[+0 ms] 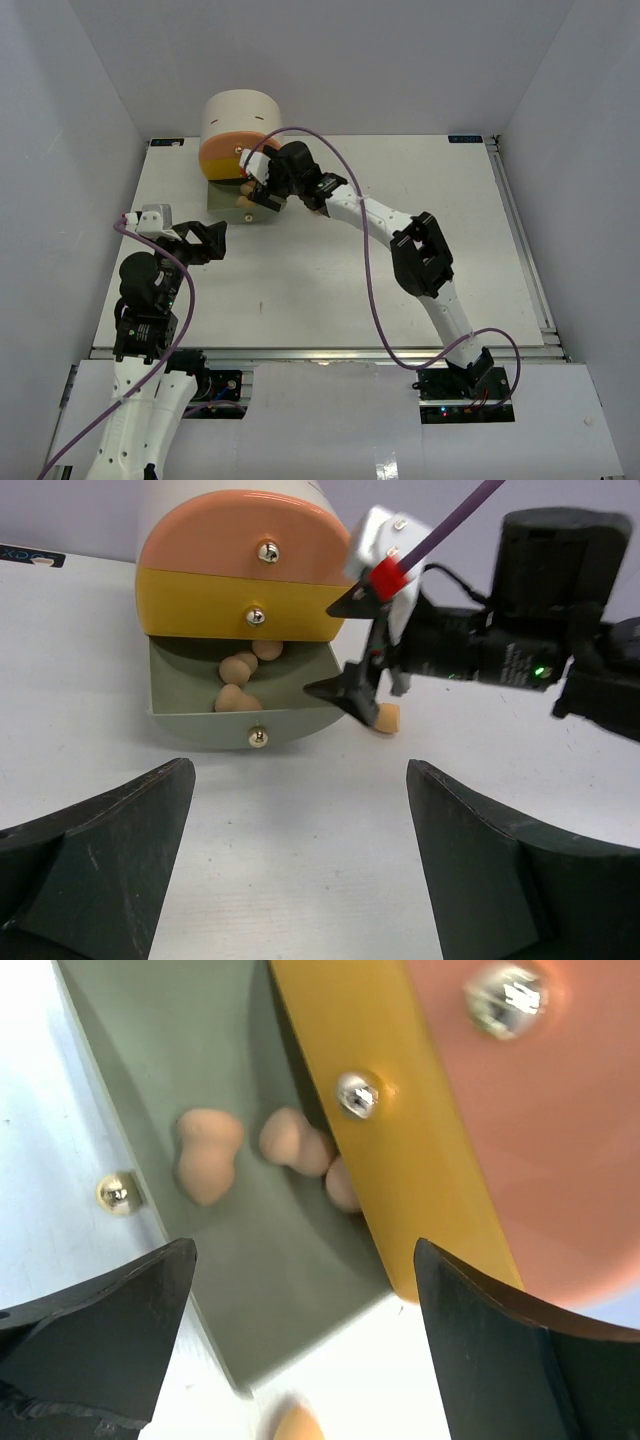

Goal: Organize the makeup

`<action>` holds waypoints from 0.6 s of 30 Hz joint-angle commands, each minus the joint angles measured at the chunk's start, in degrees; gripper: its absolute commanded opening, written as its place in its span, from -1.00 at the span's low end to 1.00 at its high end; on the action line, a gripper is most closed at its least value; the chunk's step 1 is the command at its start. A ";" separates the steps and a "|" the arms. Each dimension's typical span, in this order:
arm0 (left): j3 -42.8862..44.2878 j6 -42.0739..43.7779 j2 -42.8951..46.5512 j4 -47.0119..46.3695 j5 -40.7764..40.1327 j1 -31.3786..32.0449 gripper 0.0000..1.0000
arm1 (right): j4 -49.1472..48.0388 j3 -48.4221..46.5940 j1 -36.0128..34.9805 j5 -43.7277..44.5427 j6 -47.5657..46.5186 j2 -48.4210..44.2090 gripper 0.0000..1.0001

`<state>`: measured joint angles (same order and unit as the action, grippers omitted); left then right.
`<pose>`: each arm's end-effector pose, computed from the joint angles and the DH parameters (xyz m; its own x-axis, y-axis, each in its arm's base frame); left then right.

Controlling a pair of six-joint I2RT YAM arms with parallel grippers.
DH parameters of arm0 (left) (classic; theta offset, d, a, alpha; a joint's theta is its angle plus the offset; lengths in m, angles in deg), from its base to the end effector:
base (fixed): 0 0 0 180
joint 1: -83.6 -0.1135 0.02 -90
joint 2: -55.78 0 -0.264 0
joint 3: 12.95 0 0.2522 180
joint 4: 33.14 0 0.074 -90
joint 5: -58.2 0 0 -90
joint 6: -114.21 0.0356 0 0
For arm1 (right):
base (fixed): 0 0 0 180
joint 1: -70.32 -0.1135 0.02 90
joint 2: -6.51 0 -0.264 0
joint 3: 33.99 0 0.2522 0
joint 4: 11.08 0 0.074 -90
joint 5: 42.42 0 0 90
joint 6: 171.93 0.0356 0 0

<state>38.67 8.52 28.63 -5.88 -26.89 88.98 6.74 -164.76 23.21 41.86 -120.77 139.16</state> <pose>0.1231 -0.0147 0.3331 -0.0949 -0.2617 -0.9605 0.1588 0.9485 -0.2741 0.3744 0.4083 0.2625 0.3186 -0.5740 -0.7544 -0.7615 0.3190 -0.5643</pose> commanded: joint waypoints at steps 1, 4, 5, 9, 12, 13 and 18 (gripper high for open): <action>-0.18 0.05 0.24 -0.23 0.65 -0.37 0.96 | 5.15 2.78 7.45 -15.51 14.10 -8.67 0.92; -0.18 0.03 0.26 -0.42 1.32 -0.41 0.96 | 6.24 8.49 13.45 -24.29 17.65 -11.07 0.98; -0.23 -0.02 0.26 -0.47 1.54 -0.51 0.96 | 6.29 10.03 14.26 -24.26 17.92 -11.71 0.92; -0.28 -0.13 -0.03 -0.66 2.30 -0.63 0.96 | 8.25 11.70 16.93 -22.22 18.47 -10.15 0.88; -0.25 -0.13 -0.43 -0.67 2.48 -0.80 0.96 | 13.19 5.25 18.09 -19.55 18.43 -4.18 0.87; -0.25 -0.13 -0.37 -0.59 2.41 -0.81 0.96 | 15.44 3.57 18.17 -18.59 18.79 -2.94 0.87; -0.41 -0.13 -0.42 -0.58 2.06 -0.83 0.96 | 17.86 -1.73 18.36 -18.08 19.70 2.76 0.83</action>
<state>38.67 8.51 28.45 -5.92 -25.30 88.57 20.29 -162.21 42.30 23.72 -102.93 139.33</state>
